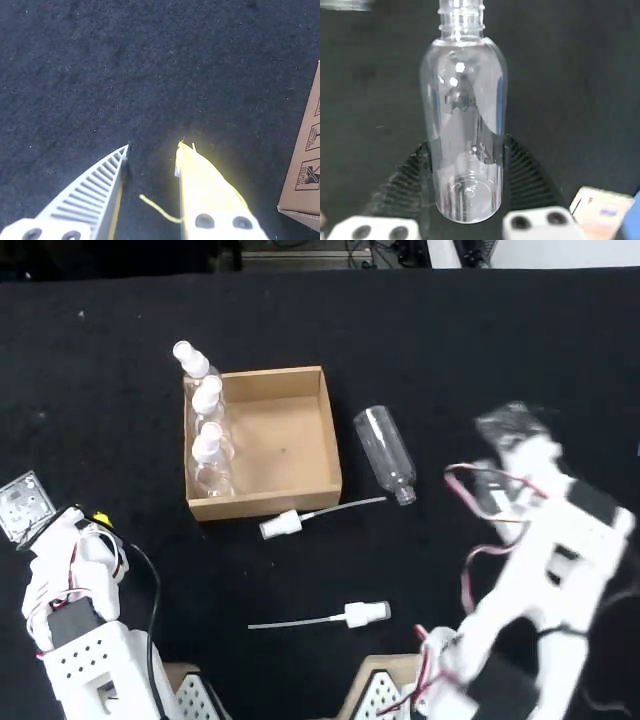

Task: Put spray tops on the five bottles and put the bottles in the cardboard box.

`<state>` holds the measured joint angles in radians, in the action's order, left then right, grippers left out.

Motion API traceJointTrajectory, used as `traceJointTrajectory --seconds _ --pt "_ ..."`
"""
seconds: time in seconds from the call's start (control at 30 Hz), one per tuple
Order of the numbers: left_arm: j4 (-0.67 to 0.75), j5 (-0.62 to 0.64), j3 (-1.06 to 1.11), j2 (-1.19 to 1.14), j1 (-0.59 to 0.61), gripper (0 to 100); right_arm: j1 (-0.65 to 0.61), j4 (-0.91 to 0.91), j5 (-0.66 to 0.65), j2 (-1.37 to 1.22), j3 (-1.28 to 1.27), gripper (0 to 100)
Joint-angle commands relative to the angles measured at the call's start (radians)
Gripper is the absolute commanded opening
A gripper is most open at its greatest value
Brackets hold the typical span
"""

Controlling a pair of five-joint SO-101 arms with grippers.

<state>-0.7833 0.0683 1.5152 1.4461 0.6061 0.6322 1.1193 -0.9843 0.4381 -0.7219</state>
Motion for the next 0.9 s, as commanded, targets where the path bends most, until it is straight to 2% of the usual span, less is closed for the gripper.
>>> traceJointTrajectory --seconds 0.0,0.07,0.2,0.27,0.4,0.63,0.87 --pt "0.017 0.002 -0.012 0.015 -0.005 13 0.117 -0.14 0.06 -0.168 0.048 3.7" --pt "0.017 0.002 -0.012 0.015 -0.005 13 0.109 -0.137 0.066 -0.209 0.058 8.9" --pt "0.015 0.002 -0.012 0.015 -0.005 13 0.046 -0.078 0.068 -0.255 0.104 29.7" --pt "0.014 0.002 -0.012 0.015 -0.005 13 0.02 -0.025 0.083 -0.259 0.151 34.6" --pt "0.014 0.002 -0.012 0.015 -0.005 13 -0.008 0.048 0.155 -0.268 0.266 30.6" --pt "0.014 0.002 -0.012 0.015 -0.005 13 -0.035 0.041 0.109 -0.269 0.275 28.9" --pt "0.012 0.002 -0.012 0.015 -0.005 13 -0.032 -0.224 0.137 -0.314 0.102 28.6"
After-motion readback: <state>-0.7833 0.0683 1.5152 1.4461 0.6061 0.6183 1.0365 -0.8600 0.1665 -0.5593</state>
